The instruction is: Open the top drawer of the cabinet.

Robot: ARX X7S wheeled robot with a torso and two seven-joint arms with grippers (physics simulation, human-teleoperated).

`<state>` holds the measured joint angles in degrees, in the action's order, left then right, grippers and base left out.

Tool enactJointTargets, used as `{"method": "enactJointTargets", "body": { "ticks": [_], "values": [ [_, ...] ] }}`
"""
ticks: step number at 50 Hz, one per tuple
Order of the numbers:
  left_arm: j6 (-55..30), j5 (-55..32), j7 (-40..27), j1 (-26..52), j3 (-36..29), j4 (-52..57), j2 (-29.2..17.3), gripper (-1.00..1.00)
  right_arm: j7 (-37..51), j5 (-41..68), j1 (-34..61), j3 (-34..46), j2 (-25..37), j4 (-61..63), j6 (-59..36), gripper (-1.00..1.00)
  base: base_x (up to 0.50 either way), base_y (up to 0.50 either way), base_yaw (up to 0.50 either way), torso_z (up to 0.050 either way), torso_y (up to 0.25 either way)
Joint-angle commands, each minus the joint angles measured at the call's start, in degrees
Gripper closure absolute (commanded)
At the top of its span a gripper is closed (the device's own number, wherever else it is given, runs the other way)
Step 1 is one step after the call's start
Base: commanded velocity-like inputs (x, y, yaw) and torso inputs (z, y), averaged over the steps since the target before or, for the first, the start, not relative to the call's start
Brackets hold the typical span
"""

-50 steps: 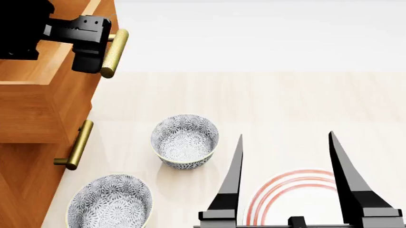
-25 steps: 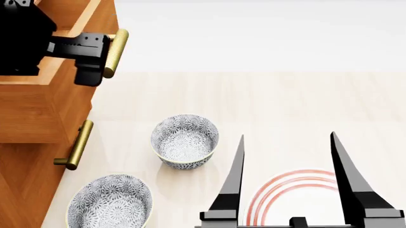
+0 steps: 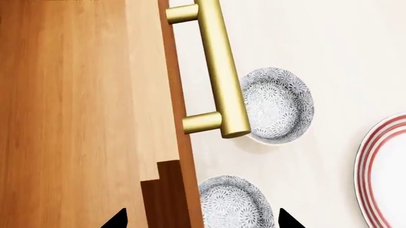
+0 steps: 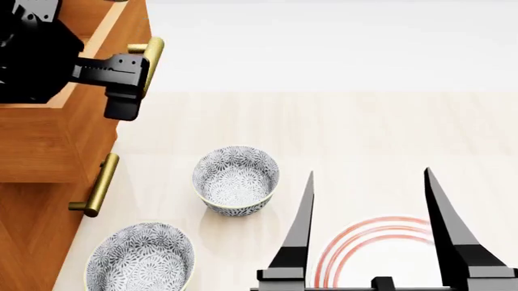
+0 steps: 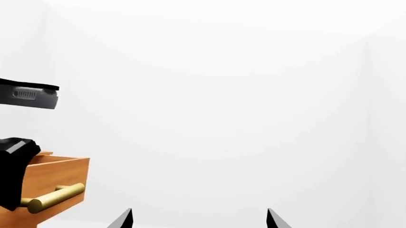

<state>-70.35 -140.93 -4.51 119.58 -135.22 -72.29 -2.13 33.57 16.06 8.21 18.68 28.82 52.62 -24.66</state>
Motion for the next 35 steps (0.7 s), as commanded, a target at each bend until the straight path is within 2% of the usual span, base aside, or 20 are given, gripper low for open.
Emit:
{"method": "enactJointTargets", "body": {
  "ticks": [1,13,35],
  "values": [
    [1.66,5.12,-1.81,-0.07,10.84,-2.51,2.11,-1.0,-2.03,0.13,-0.65,-1.46,-1.02,0.3,0.23,-1.0,0.0,0.0,0.0,0.0,0.0],
    [0.12,10.24,-1.91,0.68,19.68,-2.24,2.11,-1.0,-1.71,0.1,-0.44,-1.05,-0.88,0.49,-0.02,-1.0,0.0,0.0,0.0,0.0,0.0],
    [-0.52,16.35,-4.55,0.47,29.65,-0.39,2.11,-1.0,-1.24,0.58,-0.18,-1.2,-0.39,0.68,-0.02,-1.0,0.0,0.0,0.0,0.0,0.0]
  ]
}}
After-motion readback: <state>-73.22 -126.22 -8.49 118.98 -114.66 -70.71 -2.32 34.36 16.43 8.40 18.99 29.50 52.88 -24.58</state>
